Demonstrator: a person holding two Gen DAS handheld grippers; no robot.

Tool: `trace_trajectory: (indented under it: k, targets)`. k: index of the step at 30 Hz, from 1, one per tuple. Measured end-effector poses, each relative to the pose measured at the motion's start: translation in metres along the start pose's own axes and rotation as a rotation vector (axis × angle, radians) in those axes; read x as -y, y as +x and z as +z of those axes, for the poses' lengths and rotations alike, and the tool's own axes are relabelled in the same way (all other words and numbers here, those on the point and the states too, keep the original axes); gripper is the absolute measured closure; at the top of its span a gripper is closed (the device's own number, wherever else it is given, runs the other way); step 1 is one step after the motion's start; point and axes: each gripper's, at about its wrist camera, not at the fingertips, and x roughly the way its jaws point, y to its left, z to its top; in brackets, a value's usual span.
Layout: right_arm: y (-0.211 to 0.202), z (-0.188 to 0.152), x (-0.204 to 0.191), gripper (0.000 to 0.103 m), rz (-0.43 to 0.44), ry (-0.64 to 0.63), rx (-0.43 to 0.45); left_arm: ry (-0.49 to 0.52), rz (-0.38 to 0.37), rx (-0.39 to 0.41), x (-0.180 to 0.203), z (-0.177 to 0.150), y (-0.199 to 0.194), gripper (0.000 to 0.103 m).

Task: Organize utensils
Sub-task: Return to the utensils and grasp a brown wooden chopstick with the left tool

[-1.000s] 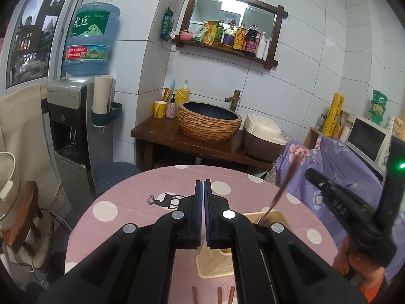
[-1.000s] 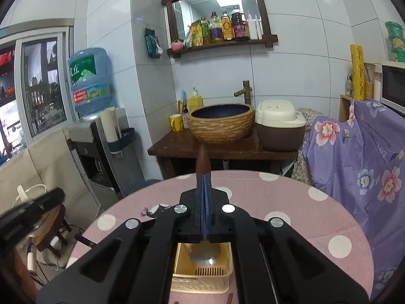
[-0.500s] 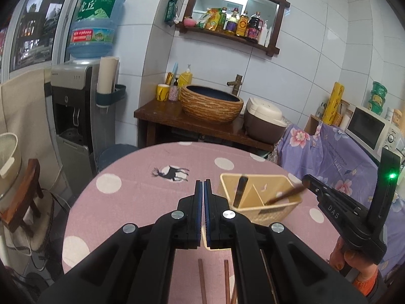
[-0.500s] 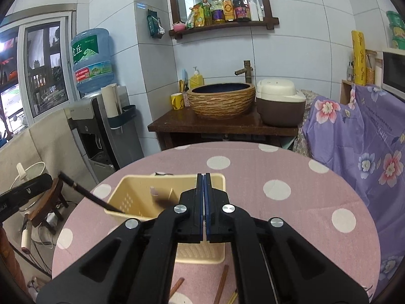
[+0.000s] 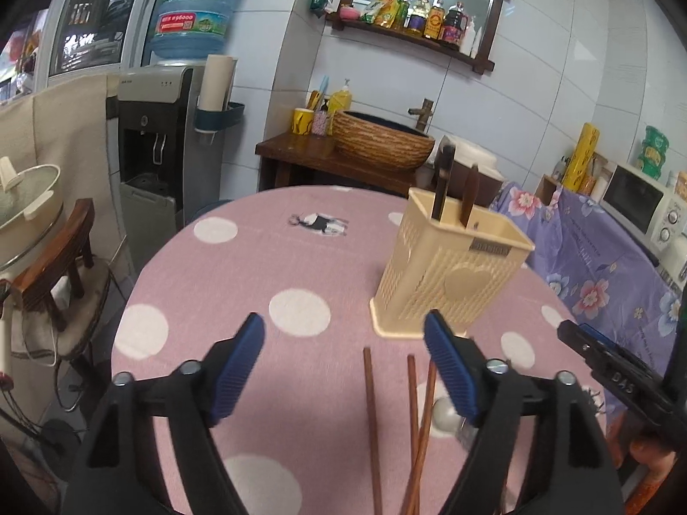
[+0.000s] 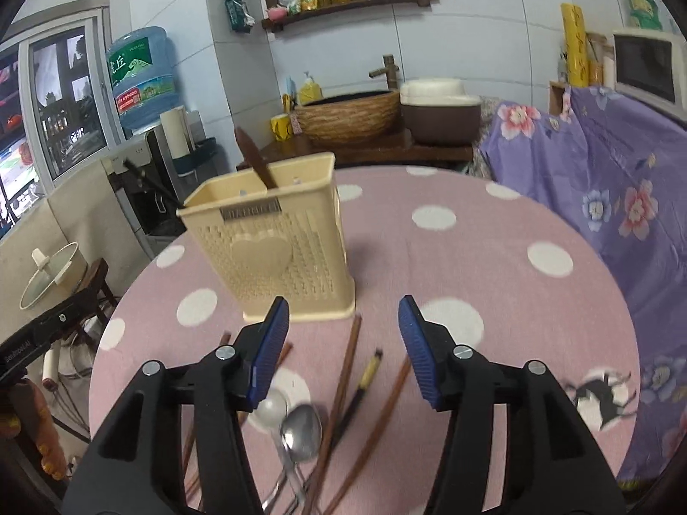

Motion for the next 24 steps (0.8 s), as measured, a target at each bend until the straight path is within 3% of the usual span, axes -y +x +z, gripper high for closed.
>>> trace_trajectory:
  k: [8,13,20,24]
  targets:
    - [-0.010,-0.053,0.017,0.034,-0.044,0.024,-0.081,0.053,0.057,0.004,0.000,-0.033,-0.004,0.006]
    - [-0.013,-0.073,0.016,0.027,-0.078,0.000,-0.081,0.142,0.101,-0.017,0.004,-0.050,-0.001,0.005]
    - [-0.018,-0.085,0.007,0.014,-0.090,-0.049,-0.067,0.137,0.118,-0.016,0.004,-0.068,-0.003,0.005]
    - [-0.019,-0.091,0.005,0.013,-0.105,-0.057,-0.071,0.144,0.090,-0.057,0.007,-0.076,0.001,0.005]
